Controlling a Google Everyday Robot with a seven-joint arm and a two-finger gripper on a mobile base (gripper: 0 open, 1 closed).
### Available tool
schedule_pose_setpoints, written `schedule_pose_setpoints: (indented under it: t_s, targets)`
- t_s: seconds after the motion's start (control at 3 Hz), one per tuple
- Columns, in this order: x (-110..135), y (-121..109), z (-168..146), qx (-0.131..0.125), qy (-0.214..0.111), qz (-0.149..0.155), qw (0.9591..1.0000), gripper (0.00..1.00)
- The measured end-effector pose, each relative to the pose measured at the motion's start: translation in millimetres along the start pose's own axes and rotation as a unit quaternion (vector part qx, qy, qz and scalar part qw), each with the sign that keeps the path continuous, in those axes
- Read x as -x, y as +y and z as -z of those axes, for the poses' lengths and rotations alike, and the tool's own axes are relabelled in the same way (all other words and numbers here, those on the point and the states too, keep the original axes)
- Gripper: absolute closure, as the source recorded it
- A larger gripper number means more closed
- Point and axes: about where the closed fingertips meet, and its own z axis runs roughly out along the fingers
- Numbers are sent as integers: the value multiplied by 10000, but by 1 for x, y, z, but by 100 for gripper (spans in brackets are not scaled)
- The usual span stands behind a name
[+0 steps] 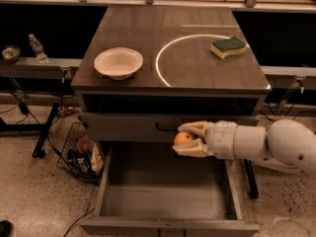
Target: Pick orange from middle drawer and place on counter
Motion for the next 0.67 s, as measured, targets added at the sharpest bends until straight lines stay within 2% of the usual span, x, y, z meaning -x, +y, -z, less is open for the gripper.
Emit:
schedule_pose_setpoints:
  t_s: [0.33, 0.67]
  targets:
    - [72, -39, 11, -265, -74, 590, 9979, 100]
    - [144, -85, 9, -524, -211, 1160, 9916, 100]
